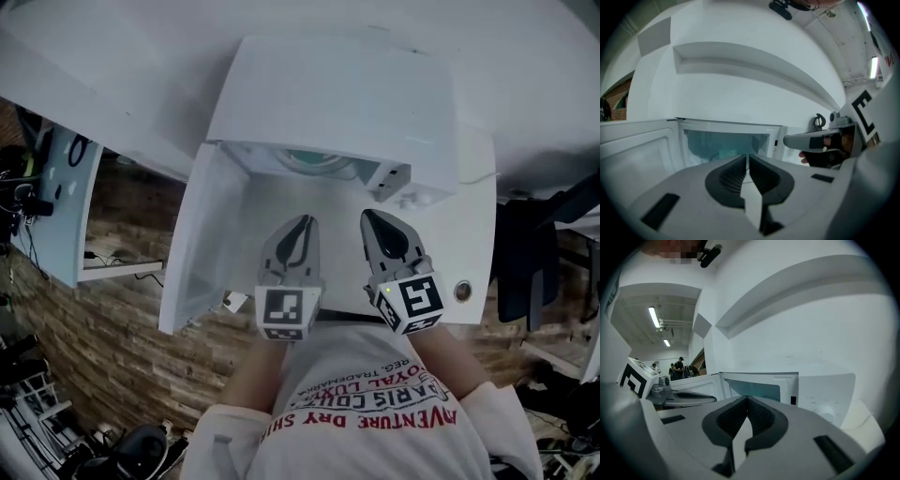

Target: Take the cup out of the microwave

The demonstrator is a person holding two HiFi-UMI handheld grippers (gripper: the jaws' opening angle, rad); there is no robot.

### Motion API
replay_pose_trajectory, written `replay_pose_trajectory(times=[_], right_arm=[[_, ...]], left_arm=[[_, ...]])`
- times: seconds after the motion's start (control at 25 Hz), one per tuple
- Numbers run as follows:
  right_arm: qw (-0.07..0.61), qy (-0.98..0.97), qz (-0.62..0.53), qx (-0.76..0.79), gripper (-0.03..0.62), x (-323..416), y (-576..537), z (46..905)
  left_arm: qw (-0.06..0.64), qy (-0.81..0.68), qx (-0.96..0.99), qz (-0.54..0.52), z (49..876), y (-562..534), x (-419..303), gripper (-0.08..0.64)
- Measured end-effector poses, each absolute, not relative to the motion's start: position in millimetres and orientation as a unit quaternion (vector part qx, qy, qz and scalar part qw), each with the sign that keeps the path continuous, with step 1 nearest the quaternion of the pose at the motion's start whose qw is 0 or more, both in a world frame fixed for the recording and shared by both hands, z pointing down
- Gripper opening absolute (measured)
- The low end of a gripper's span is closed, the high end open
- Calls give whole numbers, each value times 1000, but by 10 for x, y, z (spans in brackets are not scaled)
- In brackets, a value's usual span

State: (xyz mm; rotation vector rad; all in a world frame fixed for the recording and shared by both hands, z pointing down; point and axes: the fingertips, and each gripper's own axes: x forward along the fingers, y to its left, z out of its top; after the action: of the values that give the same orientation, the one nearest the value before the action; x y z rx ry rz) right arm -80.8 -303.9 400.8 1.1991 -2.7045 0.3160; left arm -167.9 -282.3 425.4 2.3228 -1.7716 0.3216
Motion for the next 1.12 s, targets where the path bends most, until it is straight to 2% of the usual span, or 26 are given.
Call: replay_pose_trajectory(times=[0.32,0.44,0.64,0.8,1.12], right_arm=[[106,-885,118,437,11,-1044,-3375,4349],[112,-879,129,445,11,-1097,-3438,4485],[126,-869,141,457,11,-1097,-3538,4681],[134,-861,151,467,11,-1093,-3623,4788],[142,-862,154,462,11,-1161,-3703,4837]], left_arm=[[127,-570,805,98,4637,-3359,-1947,10],[149,-557,811,101,4831,-3521,-1981,90],[166,-550,810,121,5140,-3764,-2014,184],[144,-549,817,101,5150,-4012,-2032,284],[101,-543,826,108,5181,-4343,-1935,409]])
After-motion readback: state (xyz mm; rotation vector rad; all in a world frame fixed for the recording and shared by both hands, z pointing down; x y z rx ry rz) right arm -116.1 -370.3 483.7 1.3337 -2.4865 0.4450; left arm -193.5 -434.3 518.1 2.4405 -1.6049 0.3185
